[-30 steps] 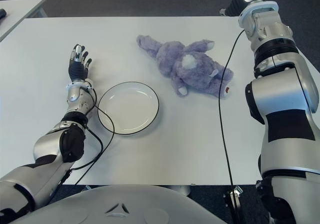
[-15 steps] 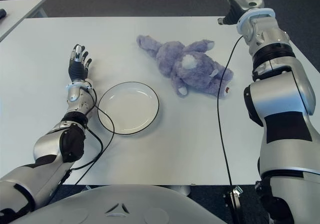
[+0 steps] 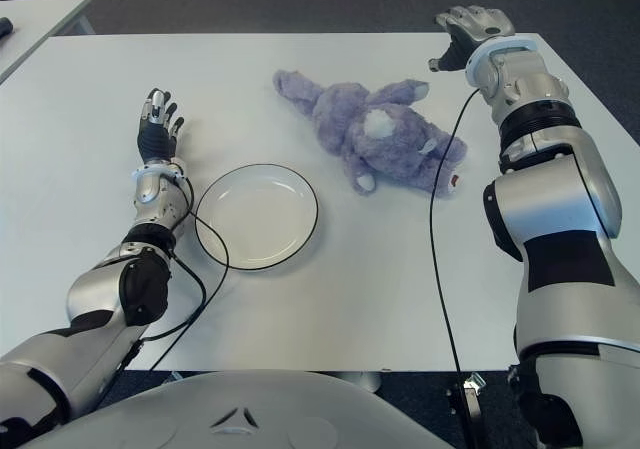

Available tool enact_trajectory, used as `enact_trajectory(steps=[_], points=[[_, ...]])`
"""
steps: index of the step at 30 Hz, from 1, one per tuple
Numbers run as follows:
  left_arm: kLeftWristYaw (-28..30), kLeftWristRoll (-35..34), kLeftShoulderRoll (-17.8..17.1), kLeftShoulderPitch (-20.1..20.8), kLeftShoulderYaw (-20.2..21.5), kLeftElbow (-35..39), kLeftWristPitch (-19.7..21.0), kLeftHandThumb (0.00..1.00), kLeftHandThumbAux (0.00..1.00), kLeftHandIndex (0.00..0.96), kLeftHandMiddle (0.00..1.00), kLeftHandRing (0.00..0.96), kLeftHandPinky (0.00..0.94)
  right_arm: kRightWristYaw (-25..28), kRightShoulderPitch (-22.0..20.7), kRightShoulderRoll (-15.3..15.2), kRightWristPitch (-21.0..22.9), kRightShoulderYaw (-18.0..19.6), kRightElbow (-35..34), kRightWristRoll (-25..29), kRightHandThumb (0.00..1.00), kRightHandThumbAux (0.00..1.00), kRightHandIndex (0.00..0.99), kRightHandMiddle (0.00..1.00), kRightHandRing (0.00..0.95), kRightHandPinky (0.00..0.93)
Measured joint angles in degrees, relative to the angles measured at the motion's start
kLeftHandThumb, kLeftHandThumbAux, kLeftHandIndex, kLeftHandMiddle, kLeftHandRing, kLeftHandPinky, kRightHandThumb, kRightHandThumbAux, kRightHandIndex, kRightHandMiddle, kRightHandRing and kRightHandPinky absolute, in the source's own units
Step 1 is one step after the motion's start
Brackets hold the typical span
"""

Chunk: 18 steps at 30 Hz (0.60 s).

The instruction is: Put the doll into the plate.

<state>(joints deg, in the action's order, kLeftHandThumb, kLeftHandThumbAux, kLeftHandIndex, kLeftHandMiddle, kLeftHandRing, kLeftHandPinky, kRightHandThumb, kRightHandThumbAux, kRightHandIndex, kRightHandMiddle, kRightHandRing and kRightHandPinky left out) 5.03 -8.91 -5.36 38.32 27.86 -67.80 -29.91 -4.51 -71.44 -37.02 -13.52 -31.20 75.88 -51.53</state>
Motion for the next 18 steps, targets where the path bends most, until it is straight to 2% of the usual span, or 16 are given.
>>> enact_trajectory(steps=[18], points=[[0.0, 0.0, 0.0, 0.0, -0.1, 0.0, 0.0, 0.000, 0.413, 0.031, 0.093, 0.056, 0.001, 1.4, 3.8, 0.2, -5.0, -1.3, -5.1, 0.0, 0.432, 0.553, 0.000, 0.000, 0.021, 0.096]])
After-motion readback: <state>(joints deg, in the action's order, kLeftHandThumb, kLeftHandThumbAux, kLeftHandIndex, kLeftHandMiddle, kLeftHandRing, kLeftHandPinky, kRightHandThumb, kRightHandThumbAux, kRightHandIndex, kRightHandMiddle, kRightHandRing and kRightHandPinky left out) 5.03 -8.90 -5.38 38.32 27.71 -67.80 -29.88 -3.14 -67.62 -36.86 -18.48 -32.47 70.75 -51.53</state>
